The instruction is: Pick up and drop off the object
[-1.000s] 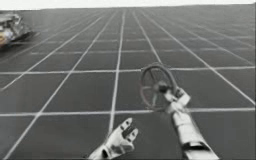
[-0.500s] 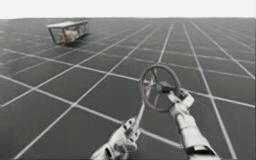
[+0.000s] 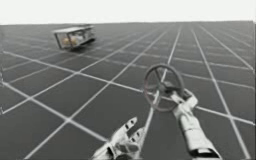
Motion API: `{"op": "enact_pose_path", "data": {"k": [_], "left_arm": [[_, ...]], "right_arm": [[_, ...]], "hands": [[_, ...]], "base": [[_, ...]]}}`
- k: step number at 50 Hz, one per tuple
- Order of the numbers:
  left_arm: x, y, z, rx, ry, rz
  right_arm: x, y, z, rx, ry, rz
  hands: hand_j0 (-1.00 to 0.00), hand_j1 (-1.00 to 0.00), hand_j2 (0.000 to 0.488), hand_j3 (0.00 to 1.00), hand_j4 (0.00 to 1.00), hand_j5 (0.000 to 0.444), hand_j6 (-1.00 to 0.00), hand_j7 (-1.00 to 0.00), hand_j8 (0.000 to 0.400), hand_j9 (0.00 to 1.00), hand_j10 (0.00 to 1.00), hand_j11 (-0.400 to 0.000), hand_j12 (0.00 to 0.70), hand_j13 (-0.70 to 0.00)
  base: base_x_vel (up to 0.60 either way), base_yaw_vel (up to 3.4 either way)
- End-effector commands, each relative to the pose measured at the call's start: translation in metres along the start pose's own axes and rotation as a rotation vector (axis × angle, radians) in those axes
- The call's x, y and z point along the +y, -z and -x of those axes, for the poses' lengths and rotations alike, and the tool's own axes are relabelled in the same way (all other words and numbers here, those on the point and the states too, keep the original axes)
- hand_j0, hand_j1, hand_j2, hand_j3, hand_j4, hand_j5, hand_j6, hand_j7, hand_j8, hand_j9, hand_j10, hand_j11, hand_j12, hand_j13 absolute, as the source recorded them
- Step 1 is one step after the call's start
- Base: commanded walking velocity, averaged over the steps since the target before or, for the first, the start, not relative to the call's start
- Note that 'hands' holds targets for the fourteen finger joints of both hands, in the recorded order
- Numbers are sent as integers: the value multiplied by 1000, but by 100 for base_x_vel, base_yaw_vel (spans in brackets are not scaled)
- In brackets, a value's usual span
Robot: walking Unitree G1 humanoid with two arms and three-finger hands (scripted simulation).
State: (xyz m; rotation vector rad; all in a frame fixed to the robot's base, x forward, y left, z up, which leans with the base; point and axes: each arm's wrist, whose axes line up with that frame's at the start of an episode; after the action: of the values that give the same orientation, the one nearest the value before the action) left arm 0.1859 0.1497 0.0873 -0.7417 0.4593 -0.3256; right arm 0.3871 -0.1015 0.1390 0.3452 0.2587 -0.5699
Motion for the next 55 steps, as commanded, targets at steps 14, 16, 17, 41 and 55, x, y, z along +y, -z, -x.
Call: {"op": "enact_pose_path", "data": {"k": [14, 16, 17, 41, 55], "left_arm": [[-3, 0, -2, 12, 0, -11], [-3, 0, -2, 12, 0, -11], [-3, 0, -2, 12, 0, -11], [-3, 0, -2, 12, 0, -11], [-3, 0, -2, 12, 0, -11]], "right_arm": [[-6, -4, -4, -10, 11, -22], [-6, -4, -4, -10, 11, -22], [-6, -4, -4, -10, 11, -22], [-6, -4, -4, -10, 11, -22], [-6, -4, -4, -10, 11, -22]], "hands": [[0, 0, 0, 1000, 1000, 0, 0, 0, 0, 1000, 1000, -400, 0, -700], [0, 0, 0, 1000, 1000, 0, 0, 0, 0, 1000, 1000, -400, 0, -700], [0, 0, 0, 1000, 1000, 0, 0, 0, 0, 1000, 1000, -400, 0, -700], [0, 0, 0, 1000, 1000, 0, 0, 0, 0, 1000, 1000, -400, 0, -700], [0, 0, 0, 1000, 1000, 0, 0, 0, 0, 1000, 1000, -400, 0, -700]], "base": [[54, 11], [47, 23], [47, 24], [43, 33], [42, 34]]}}
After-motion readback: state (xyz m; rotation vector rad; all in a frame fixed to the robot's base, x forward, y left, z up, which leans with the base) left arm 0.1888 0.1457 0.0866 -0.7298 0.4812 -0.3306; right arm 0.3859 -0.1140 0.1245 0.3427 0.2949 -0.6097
